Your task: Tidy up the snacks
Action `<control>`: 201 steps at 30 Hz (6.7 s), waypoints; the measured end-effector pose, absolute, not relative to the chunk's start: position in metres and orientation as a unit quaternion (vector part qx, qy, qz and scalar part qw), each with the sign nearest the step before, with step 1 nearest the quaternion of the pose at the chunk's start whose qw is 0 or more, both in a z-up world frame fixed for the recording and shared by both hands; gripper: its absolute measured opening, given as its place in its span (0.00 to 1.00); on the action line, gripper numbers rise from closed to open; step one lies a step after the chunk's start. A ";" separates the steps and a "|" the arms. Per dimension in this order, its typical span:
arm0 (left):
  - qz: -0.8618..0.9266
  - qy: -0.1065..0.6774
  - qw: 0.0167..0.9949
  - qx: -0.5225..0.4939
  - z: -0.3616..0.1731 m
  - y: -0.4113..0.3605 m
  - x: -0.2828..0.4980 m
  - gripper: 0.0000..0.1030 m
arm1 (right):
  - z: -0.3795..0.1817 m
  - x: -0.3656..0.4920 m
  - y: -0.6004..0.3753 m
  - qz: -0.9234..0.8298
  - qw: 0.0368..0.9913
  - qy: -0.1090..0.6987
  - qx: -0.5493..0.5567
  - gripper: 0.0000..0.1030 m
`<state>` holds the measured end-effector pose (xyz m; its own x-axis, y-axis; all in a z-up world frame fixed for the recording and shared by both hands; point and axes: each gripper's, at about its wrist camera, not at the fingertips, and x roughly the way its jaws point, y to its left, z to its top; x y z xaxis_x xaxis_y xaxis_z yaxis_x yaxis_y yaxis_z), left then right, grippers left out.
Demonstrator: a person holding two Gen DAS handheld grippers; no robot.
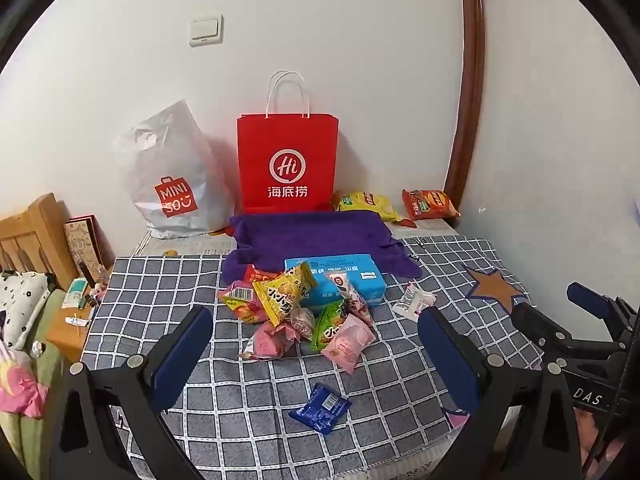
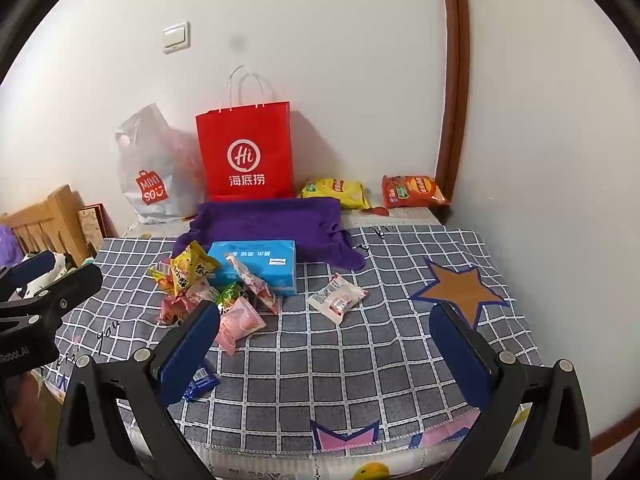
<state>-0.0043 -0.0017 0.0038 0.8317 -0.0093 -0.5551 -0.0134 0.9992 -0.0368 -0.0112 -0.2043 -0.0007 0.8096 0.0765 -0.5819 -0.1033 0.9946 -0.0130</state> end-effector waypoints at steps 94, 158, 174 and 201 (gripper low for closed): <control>0.002 0.303 0.953 -0.025 -0.018 0.004 -0.003 1.00 | -0.002 -0.002 -0.205 0.059 0.955 0.290 -0.008 1.00; 0.028 0.438 0.899 -0.002 -0.176 0.089 0.092 0.42 | -0.181 0.201 -0.213 0.061 0.885 0.461 0.013 0.88; 0.031 0.440 0.896 -0.040 -0.187 0.117 0.113 0.44 | -0.203 0.250 -0.213 0.024 0.870 0.489 0.052 0.80; 0.020 0.427 0.902 -0.063 -0.168 0.111 0.085 0.42 | -0.194 0.182 -0.199 0.082 0.889 0.450 -0.034 0.56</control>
